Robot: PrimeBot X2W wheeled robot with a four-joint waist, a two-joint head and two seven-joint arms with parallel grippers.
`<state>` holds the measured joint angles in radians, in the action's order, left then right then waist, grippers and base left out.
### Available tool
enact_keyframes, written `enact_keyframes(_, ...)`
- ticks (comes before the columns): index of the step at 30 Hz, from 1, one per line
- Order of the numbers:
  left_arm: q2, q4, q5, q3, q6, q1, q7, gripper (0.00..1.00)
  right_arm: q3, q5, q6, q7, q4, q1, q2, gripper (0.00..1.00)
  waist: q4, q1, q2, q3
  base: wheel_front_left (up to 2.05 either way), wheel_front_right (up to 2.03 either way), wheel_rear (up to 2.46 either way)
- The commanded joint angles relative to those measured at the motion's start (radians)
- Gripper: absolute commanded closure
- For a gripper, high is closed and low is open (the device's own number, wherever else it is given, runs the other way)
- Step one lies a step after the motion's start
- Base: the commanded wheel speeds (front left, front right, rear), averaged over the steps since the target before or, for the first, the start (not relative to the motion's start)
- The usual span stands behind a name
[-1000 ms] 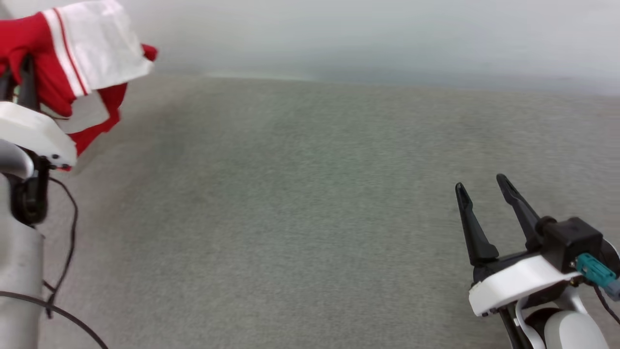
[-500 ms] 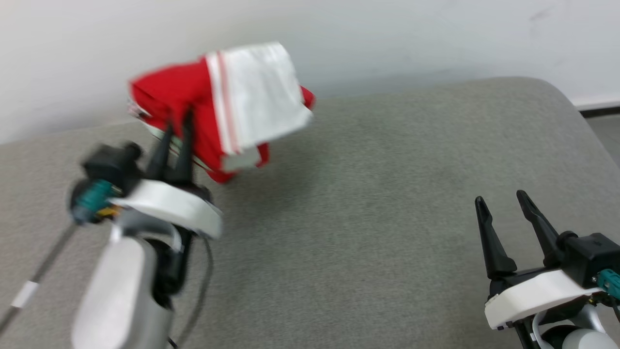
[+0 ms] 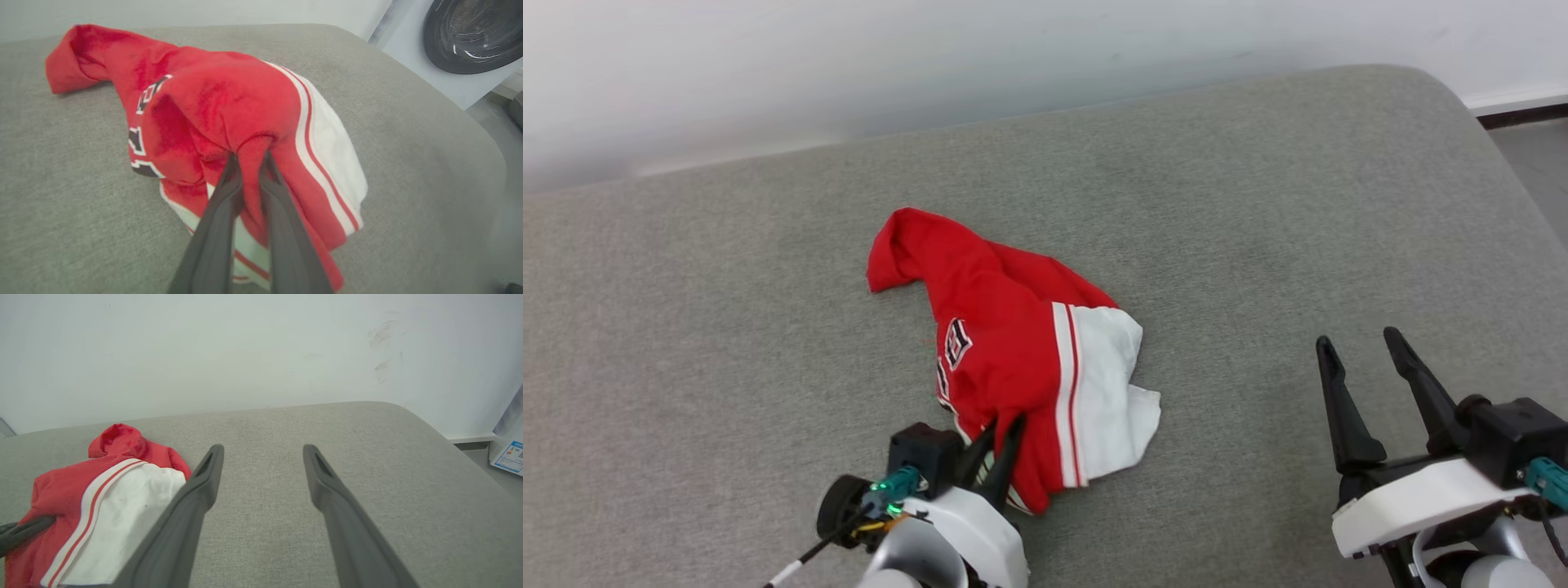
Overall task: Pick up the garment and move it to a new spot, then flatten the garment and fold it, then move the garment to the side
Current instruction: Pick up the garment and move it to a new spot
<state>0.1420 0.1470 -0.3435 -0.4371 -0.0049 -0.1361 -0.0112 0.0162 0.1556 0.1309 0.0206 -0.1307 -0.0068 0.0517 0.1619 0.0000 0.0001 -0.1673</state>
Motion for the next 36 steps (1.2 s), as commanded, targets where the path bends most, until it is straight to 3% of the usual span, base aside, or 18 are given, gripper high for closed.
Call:
enact_keyframes(1,-0.010,0.004,-0.003,-0.006,0.002,0.006,0.004,0.67,0.005,0.002,0.000,-0.006,0.003,-0.019,-0.002,0.00,-0.013,0.0000,-0.0001,-0.003,0.00,0.00,0.00)
enact_keyframes(2,-0.013,0.002,-0.004,-0.008,0.002,0.004,-0.004,0.00,0.004,0.000,0.000,-0.008,0.007,-0.020,-0.002,0.00,-0.020,0.0000,-0.0001,-0.001,0.00,0.00,0.00)
enact_keyframes(10,-0.032,-0.033,0.012,-0.026,-0.002,-0.023,-0.084,0.00,-0.007,-0.016,0.000,0.001,0.021,-0.010,-0.002,0.00,-0.083,0.0000,-0.0001,0.062,0.00,0.00,0.00)
enact_keyframes(14,-0.026,-0.069,0.013,0.000,0.015,-0.031,-0.136,0.00,-0.016,-0.030,0.000,0.016,0.011,0.011,-0.002,0.00,-0.118,0.0000,-0.0001,0.099,0.00,0.00,0.00)
enact_keyframes(24,0.055,-0.076,-0.015,0.155,0.101,0.042,-0.208,0.00,-0.027,-0.036,0.000,0.050,-0.011,0.066,-0.002,0.00,-0.175,0.0000,-0.0001,0.164,0.00,0.00,0.00)
enact_keyframes(30,0.097,-0.074,-0.040,0.221,0.122,0.111,-0.222,0.00,-0.029,-0.042,0.000,0.066,-0.020,0.088,-0.002,0.00,-0.183,0.0000,-0.0001,0.186,0.00,0.00,0.00)
enact_keyframes(36,0.115,-0.087,-0.046,0.218,0.119,0.153,-0.210,0.00,-0.047,-0.040,0.000,0.076,-0.028,0.101,-0.002,0.00,-0.172,0.0000,-0.0001,0.197,0.00,0.00,0.00)
